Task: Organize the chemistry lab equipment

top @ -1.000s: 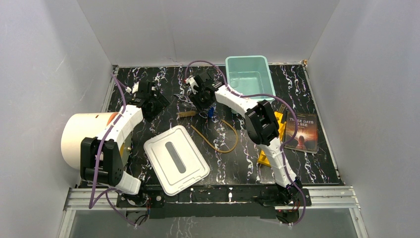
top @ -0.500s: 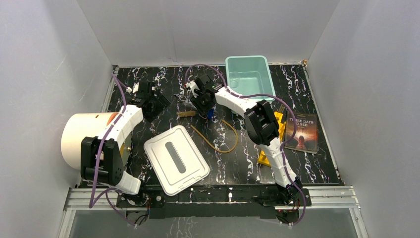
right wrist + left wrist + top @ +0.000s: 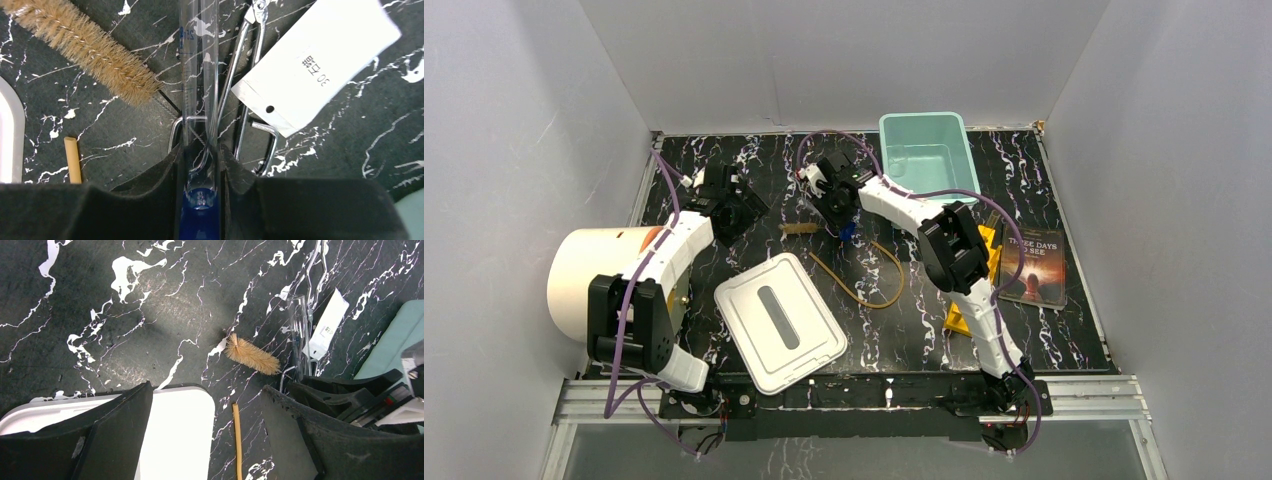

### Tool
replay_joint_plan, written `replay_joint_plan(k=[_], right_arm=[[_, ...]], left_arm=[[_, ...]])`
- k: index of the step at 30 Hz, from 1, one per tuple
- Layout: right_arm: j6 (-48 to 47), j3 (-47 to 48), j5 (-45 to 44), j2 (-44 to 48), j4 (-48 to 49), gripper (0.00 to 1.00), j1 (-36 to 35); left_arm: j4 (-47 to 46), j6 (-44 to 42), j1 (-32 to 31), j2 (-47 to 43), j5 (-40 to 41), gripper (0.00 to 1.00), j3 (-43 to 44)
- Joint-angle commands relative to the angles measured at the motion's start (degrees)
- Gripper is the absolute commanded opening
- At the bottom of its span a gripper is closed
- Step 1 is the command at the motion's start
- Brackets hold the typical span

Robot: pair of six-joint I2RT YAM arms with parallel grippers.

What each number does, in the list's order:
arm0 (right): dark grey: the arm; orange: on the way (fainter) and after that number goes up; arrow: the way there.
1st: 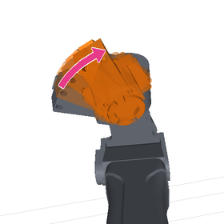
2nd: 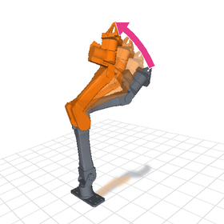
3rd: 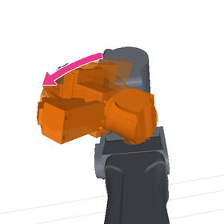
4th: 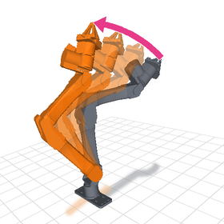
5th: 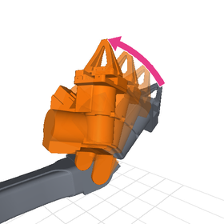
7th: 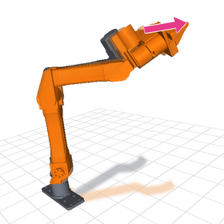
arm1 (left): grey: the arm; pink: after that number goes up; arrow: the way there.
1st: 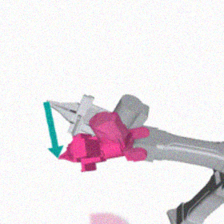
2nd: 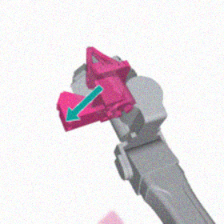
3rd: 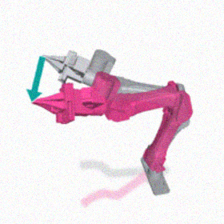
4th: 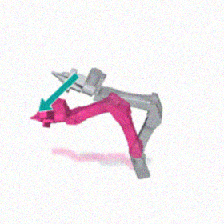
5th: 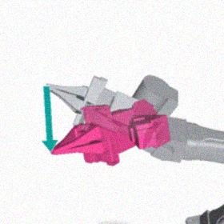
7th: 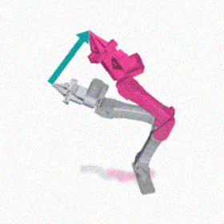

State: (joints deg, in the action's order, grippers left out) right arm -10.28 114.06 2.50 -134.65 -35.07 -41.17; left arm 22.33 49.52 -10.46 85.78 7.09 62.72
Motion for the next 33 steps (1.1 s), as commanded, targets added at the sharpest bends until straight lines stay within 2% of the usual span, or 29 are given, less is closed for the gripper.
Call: replay_joint_plan(k=[1, 7, 13, 21, 24, 27, 33], right_arm=[[0.6, -0.1, -0.6, 7.9, 1.2, 0.29, -0.2], [1.2, -4.0, 0.4, 13.2, 2.6, 0.29, -0.2], [2.9, -9.0, -0.5, 22.2, 7.2, 0.29, -0.1], [8.2, -15.9, -10.0, 36.0, 15.1, 0.3, 2.2], [8.2, -22.4, -16.7, 42.3, 22.1, 0.31, 3.9], [9.5, -27.5, -19.1, 47.2, 27.0, 0.33, 7.7], [17.3, -27.9, -12.9, 46.8, 22.5, 0.33, 19.6]], left_arm=[[0.0, -0.3, 0.3, -1.5, -0.9, 0.78, 2.2], [-1.1, 0.0, 0.3, -2.1, -3.4, 0.8, 2.4], [-3.0, -0.8, 0.3, -2.9, -7.0, 0.82, 4.0], [-8.6, -1.8, 0.3, -5.1, -13.0, 0.82, -1.1], [-9.1, -1.7, 0.3, -5.0, -13.6, 0.82, -1.4], [-9.1, -1.6, 0.3, -4.9, -13.3, 0.82, -1.7], [-9.0, -1.4, 0.3, -4.7, -13.4, 0.82, -2.1]])
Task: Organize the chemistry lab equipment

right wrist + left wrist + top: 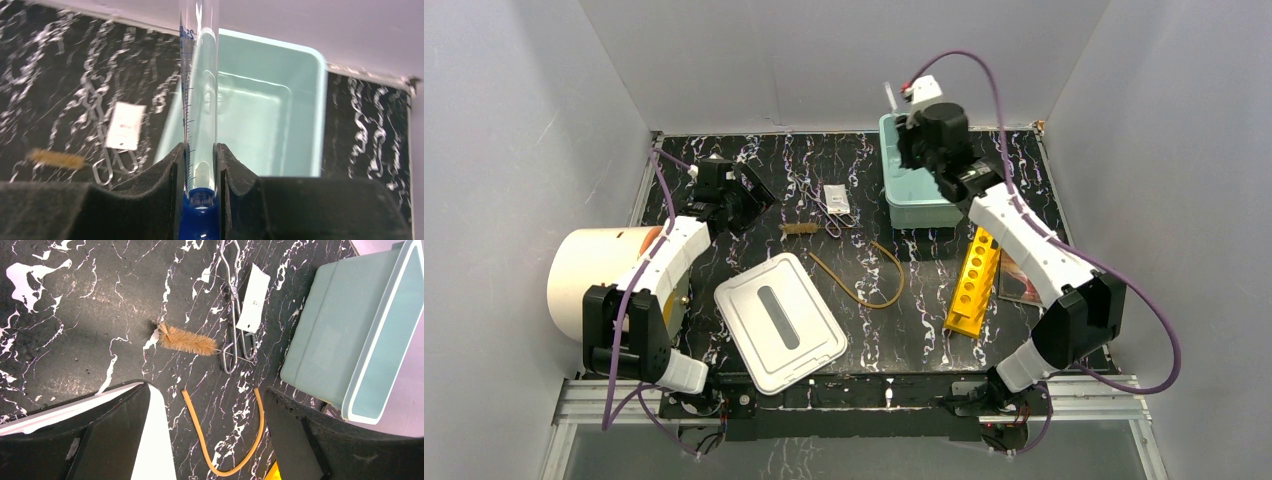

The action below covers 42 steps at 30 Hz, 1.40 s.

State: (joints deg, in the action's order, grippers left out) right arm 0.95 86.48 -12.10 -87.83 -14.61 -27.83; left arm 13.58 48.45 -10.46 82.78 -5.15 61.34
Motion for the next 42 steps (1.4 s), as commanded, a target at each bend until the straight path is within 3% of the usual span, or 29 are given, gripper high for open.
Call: replay_joint_plan(k=[1, 6, 18, 28, 42], right_arm=[[7.6, -0.4, 3.1, -0.4, 1.5, 0.33, 8.0], [12.2, -0.5, 8.8, -4.7, -0.5, 0.33, 12.5], [15.3, 6.4, 17.6, -18.5, -9.1, 0.31, 13.0], [15.2, 6.6, 26.0, -22.8, -13.8, 0.31, 13.0], [14.0, 11.4, 30.8, -28.0, -17.9, 0.31, 12.8]], left_arm=[[-0.2, -0.2, 0.3, -1.5, -1.2, 0.82, -0.7], [-0.2, -0.1, 0.3, -0.6, -1.6, 0.82, 0.0], [0.9, -0.1, 0.3, -0.3, -0.6, 0.82, 0.5], [1.8, -0.1, 0.3, 0.3, 1.1, 0.83, 0.9], [2.1, 0.3, 0.3, 0.4, 1.5, 0.83, 0.8]])
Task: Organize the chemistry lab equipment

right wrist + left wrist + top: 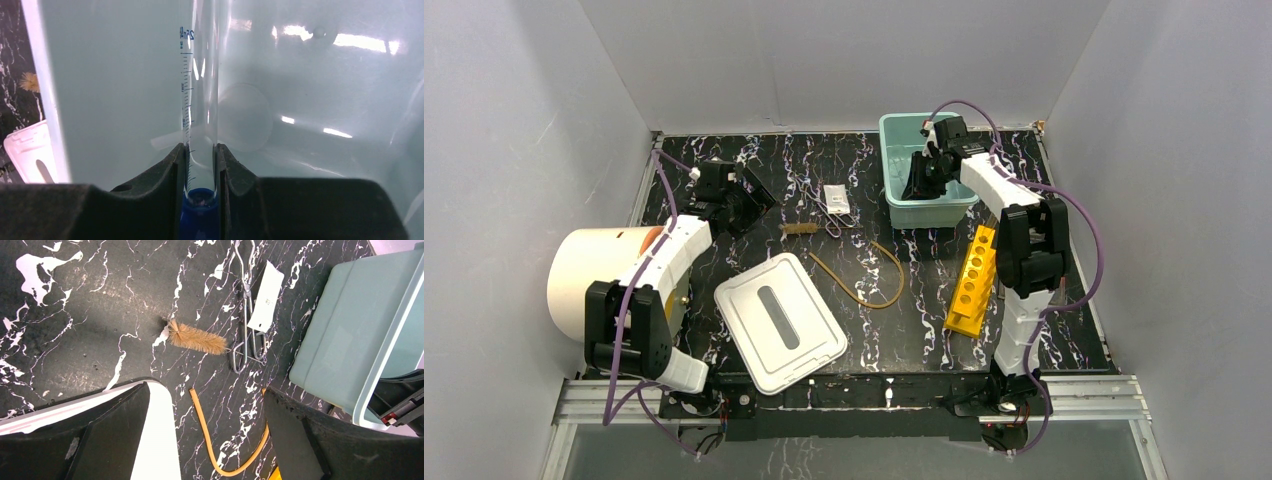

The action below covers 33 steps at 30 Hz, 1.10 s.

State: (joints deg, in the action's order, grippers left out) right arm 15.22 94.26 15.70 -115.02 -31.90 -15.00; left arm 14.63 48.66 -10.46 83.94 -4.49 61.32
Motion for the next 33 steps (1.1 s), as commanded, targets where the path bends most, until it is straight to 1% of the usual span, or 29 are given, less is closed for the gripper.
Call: replay_joint_plan(k=[1, 11, 16, 23, 28, 33], right_arm=[[-0.3, 3.9, 3.1, -1.1, -0.7, 0.31, 0.0], [-1.1, 8.8, 2.7, -5.1, -3.3, 0.31, -0.4], [-1.6, 10.6, -0.3, -6.8, -4.7, 0.32, -1.5], [-0.6, 12.9, -5.9, -9.0, -5.0, 0.38, -2.9], [1.7, 11.6, -6.2, -8.4, -1.7, 0.4, -3.0], [4.2, 12.2, -6.7, -9.3, -1.1, 0.45, -3.0]], left_arm=[[1.2, 0.0, 0.3, -0.8, 0.9, 0.83, 0.8], [1.9, -0.5, 0.3, -1.1, 1.2, 0.83, 0.7], [2.2, -0.9, 0.3, -1.2, 1.5, 0.83, 0.9], [2.3, -1.3, 0.3, -0.9, 1.6, 0.83, 1.0], [2.4, -1.6, 0.3, -0.7, 1.5, 0.83, 1.2], [2.4, -1.8, 0.3, -0.6, 1.8, 0.83, 1.2]])
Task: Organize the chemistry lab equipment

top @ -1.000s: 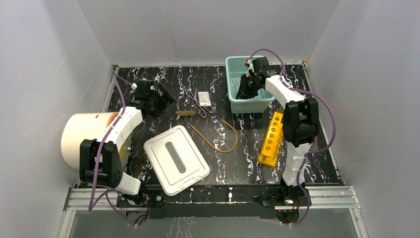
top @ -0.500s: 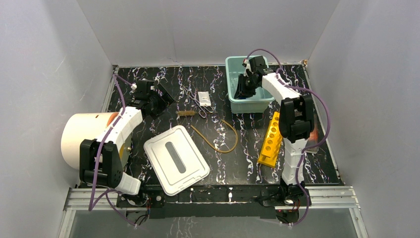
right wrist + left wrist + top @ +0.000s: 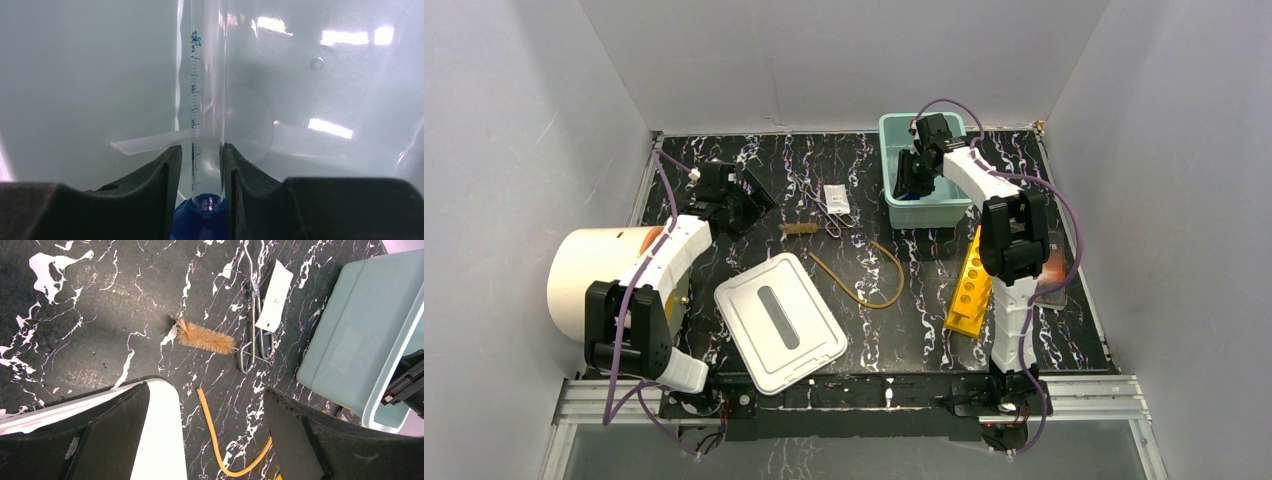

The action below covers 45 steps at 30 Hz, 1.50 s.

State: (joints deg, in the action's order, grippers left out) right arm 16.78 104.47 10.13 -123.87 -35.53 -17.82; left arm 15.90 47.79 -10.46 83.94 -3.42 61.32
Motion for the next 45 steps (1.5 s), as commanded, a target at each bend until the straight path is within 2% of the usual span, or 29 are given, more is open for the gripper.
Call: replay_joint_plan(k=[1, 8, 17, 25, 32, 40, 45], right_arm=[[3.0, 2.1, -1.1, -0.6, 2.6, 0.45, -0.2], [3.5, 3.0, -3.3, 0.8, 2.2, 0.46, -0.2], [3.0, 3.1, -5.2, 7.8, 1.2, 0.6, -0.2], [0.9, 2.7, -8.4, 14.7, -0.3, 0.6, -0.2], [-0.4, 1.1, -6.0, 19.5, 1.2, 0.6, -0.9], [-4.2, -1.1, -8.4, 23.0, 4.9, 0.62, -9.0], [-8.2, -2.0, -9.8, 20.7, 4.9, 0.64, -15.7]], left_arm=[[1.2, -1.0, 0.3, -0.6, 0.6, 0.83, 1.3], [1.7, -1.8, 0.3, -0.7, 0.7, 0.83, 1.8], [1.8, -2.7, 0.3, -1.1, 0.9, 0.84, 2.4], [1.8, -3.1, 0.3, -2.0, 0.6, 0.84, 2.1], [1.9, -3.3, 0.3, -3.5, 0.4, 0.84, 1.4], [1.9, -2.7, 0.3, -5.0, -0.6, 0.85, 0.1], [2.9, -2.1, 0.3, -6.4, 0.5, 0.85, -0.9]])
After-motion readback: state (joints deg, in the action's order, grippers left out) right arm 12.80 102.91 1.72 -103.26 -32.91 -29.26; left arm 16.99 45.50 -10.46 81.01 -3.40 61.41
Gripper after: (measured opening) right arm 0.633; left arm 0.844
